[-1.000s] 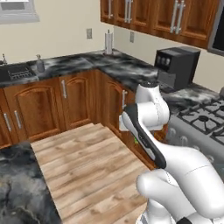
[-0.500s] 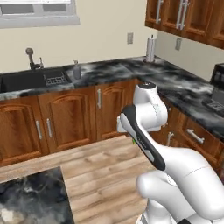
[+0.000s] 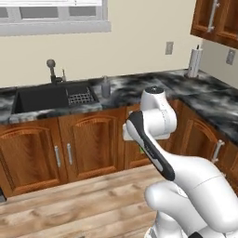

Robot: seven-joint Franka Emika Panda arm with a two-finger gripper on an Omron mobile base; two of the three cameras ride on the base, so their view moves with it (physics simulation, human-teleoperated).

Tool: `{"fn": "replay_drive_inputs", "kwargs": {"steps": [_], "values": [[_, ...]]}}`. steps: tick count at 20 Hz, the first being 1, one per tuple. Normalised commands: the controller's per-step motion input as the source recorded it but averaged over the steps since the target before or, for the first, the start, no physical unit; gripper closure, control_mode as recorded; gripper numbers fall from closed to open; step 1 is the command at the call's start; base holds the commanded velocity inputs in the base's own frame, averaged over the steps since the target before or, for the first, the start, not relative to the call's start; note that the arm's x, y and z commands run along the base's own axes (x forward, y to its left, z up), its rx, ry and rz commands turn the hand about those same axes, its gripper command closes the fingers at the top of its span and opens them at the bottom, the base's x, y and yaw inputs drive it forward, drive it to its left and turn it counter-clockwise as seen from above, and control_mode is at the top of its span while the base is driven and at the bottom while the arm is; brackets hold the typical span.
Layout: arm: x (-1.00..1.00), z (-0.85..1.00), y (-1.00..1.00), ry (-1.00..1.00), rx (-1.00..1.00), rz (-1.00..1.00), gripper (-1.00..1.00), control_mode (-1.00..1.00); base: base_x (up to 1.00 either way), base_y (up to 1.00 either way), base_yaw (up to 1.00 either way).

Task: Restock the sink supplies by placing the sponge and soap dispenser on the counter and next to the sink. Make sure the soap dispenser is upright.

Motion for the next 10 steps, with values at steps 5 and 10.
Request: {"fn": "replay_drive_inputs", "kwargs": {"steps": [5,10], "values": [[0.00,0.00,0.00,0.00,0.00,0.00,1.00,1.00,1.00,0.04,0.08],[0.00,0.00,0.00,0.00,0.00,0.00,1.00,1.00,0.78,0.85,0.09]]}}
